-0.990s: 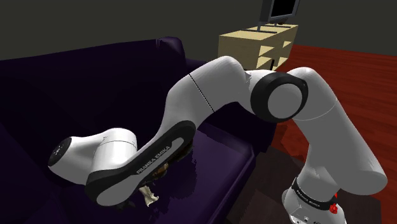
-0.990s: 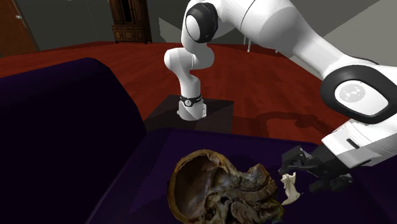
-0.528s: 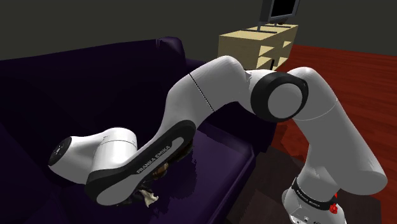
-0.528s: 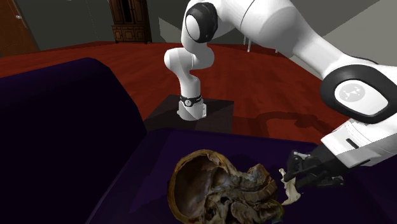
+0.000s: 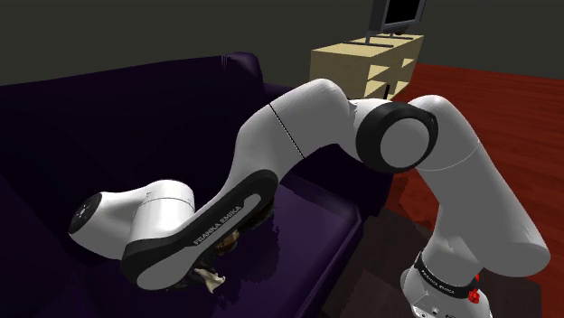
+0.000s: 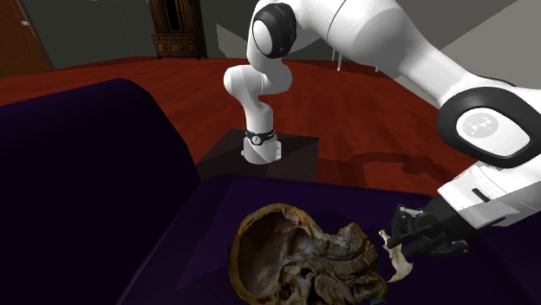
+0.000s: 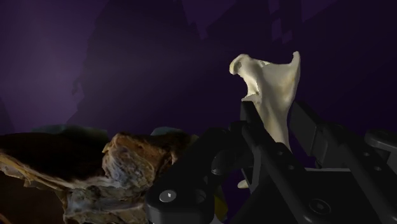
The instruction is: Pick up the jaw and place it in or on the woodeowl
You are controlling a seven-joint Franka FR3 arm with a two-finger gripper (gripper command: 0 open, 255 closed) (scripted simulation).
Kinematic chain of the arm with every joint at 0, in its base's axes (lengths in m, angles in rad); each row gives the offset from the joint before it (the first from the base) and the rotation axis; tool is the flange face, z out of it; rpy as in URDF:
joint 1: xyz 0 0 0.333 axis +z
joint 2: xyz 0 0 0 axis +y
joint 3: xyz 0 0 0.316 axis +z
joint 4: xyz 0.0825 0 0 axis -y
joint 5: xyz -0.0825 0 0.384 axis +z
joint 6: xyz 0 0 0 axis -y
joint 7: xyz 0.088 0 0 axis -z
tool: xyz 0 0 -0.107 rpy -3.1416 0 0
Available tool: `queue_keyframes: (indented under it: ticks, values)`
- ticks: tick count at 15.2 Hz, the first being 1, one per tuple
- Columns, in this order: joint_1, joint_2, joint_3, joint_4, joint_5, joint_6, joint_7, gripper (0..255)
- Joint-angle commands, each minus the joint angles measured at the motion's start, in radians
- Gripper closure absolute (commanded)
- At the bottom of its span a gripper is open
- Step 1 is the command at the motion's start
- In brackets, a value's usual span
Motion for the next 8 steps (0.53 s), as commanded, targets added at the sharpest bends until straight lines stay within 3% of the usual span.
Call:
queue_keyframes:
  ticks: [1, 8]
  values:
    - [0.001, -0.004, 0.005, -0.002, 0.004, 0.003, -0.001, 255]
    - [-0.002, -0.047, 0.016, 0.024, 0.021, -0.062, -0.018, 255]
